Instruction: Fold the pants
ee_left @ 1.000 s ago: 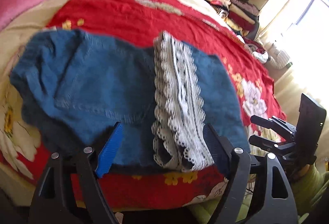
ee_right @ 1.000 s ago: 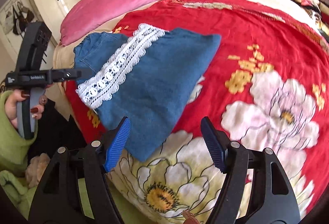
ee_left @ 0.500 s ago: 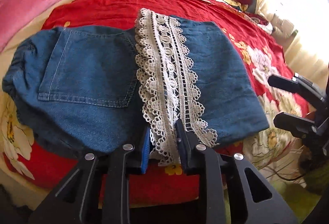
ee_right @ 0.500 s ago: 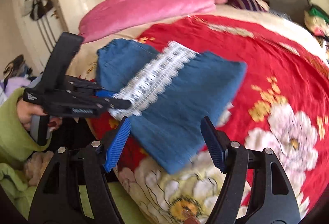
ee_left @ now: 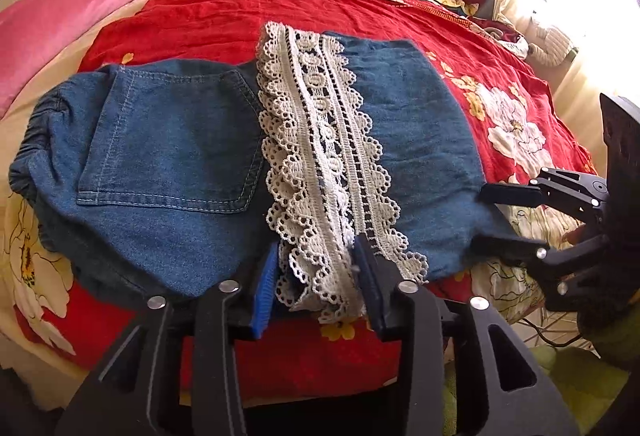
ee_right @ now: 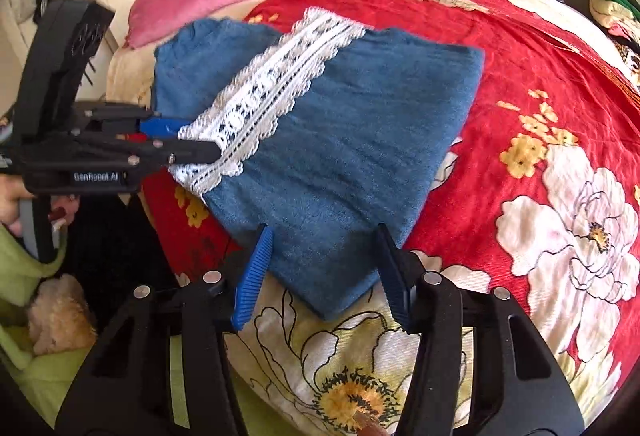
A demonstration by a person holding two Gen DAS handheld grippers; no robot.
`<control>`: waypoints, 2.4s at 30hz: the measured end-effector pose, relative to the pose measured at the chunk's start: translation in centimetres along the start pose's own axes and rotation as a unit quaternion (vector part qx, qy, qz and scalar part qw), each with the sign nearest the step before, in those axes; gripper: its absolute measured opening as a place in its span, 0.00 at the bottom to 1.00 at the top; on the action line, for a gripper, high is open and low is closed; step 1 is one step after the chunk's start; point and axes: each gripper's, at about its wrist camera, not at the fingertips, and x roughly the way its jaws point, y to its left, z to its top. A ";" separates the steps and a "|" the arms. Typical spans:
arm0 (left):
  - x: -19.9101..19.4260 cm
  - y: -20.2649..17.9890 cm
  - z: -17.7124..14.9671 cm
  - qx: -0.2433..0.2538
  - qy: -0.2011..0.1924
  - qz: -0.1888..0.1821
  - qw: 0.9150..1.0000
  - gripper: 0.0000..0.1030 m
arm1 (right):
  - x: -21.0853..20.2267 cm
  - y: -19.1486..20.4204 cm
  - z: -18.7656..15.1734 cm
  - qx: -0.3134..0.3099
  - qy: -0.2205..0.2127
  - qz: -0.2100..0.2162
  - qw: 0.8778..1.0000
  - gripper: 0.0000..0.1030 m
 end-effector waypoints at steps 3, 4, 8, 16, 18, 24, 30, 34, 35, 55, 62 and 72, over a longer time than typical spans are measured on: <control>-0.6 -0.4 0.0 0.007 -0.008 -0.003 1.000 0.38 | -0.7 -0.2 0.1 0.001 -0.008 -0.005 1.000 0.44; -0.9 -0.5 0.0 0.009 -0.010 -0.003 1.000 0.38 | -0.9 -0.4 0.2 0.003 -0.009 -0.006 1.000 0.44; -1.8 -0.8 0.1 0.012 -0.021 -0.003 1.000 0.39 | -1.7 -0.5 0.4 0.009 -0.019 -0.006 1.000 0.45; -4.0 0.0 0.3 0.000 -0.047 0.002 0.999 0.54 | -4.2 -0.8 1.4 0.019 -0.054 -0.022 0.998 0.71; -4.5 0.3 0.4 -0.005 -0.053 0.003 0.999 0.60 | -4.6 -0.8 1.6 0.019 -0.062 -0.026 0.998 0.75; -6.6 0.8 0.5 0.002 -0.084 0.046 0.995 0.80 | -5.9 -0.6 2.9 0.014 -0.083 -0.044 0.996 0.82; -8.8 2.2 0.3 -0.013 -0.106 0.058 0.993 0.82 | -7.0 -0.4 4.4 0.004 -0.100 -0.053 0.994 0.85; -10.2 4.2 0.2 -0.042 -0.125 0.081 0.988 0.95 | -8.0 -0.1 5.9 -0.009 -0.119 -0.060 0.991 0.87; -10.5 4.7 0.2 -0.047 -0.128 0.083 0.987 0.95 | -8.2 -0.1 6.1 -0.010 -0.122 -0.061 0.991 0.87; -9.5 13.9 -1.5 -0.176 -0.094 0.096 0.975 0.96 | -2.9 5.5 14.4 -0.065 -0.103 0.033 0.992 0.89; -8.2 15.8 -2.2 -0.206 -0.076 0.077 0.973 0.96 | 0.0 7.2 16.5 -0.080 -0.084 0.052 0.992 0.89; -6.4 16.2 -2.6 -0.223 -0.058 0.051 0.972 0.96 | 5.0 8.9 19.8 -0.110 -0.038 0.086 0.990 0.89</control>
